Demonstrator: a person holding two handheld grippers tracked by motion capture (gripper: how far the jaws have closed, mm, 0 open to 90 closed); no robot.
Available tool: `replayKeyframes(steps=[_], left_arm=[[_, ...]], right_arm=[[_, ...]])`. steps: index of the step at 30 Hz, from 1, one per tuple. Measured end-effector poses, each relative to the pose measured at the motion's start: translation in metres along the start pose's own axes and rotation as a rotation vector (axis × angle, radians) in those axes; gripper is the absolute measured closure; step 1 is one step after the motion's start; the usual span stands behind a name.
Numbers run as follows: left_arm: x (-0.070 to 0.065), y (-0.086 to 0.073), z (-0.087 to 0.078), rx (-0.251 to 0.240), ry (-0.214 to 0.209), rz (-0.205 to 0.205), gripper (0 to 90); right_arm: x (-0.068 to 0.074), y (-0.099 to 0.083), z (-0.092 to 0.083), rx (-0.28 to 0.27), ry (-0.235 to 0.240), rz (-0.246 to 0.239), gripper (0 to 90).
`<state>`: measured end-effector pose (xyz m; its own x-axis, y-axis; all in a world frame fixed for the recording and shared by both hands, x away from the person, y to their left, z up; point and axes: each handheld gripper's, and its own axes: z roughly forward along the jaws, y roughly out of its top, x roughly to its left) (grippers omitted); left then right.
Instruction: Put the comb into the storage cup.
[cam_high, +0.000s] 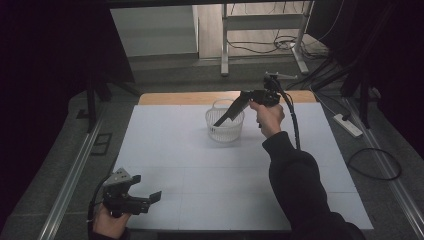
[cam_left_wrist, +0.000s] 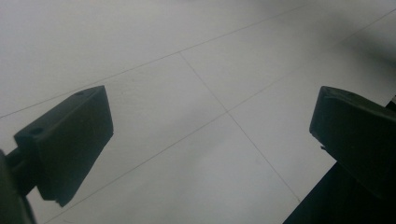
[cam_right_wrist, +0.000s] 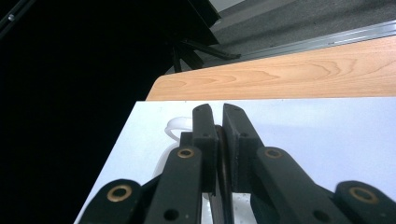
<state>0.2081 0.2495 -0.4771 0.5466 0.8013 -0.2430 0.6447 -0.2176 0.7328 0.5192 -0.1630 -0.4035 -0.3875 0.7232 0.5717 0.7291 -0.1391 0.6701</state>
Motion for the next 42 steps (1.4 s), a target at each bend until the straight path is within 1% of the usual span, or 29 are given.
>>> replayKeyframes(steps=[4,6,11,14,19,21,24,28,33,42], left_arm=[[0.000,0.000,0.000,0.000,0.000,-0.002,0.0],[0.000,0.000,0.000,0.001,0.000,-0.001,0.0],[0.000,0.000,0.000,0.003,0.000,-0.003,0.1],[0.000,0.000,0.001,0.004,-0.001,-0.005,0.2],[0.001,0.000,0.001,0.004,-0.002,-0.007,0.3],[0.001,0.000,0.001,0.004,-0.005,-0.007,0.4],[0.001,0.000,0.000,-0.001,-0.011,-0.011,0.5],[0.001,0.000,0.000,0.000,-0.012,-0.011,0.5],[0.002,0.000,0.000,0.000,-0.012,-0.013,0.5],[0.002,0.000,0.000,0.001,-0.012,-0.014,0.6]], right_arm=[[-0.003,-0.001,0.000,0.003,-0.010,-0.015,83.9],[-0.004,-0.001,0.000,0.003,-0.023,-0.024,83.8],[-0.009,-0.002,-0.001,0.011,-0.030,-0.044,82.9],[-0.012,-0.002,-0.002,0.021,-0.028,-0.046,82.4],[-0.015,-0.003,-0.002,0.033,-0.064,-0.076,80.6],[-0.015,-0.003,-0.002,0.036,-0.069,-0.082,80.0],[-0.015,-0.003,-0.002,0.042,-0.096,-0.112,78.1],[-0.015,-0.005,-0.001,0.054,-0.128,-0.141,76.0],[-0.020,-0.007,-0.001,0.059,-0.145,-0.145,73.8],[-0.022,-0.011,0.002,0.065,-0.183,-0.173,63.8]])
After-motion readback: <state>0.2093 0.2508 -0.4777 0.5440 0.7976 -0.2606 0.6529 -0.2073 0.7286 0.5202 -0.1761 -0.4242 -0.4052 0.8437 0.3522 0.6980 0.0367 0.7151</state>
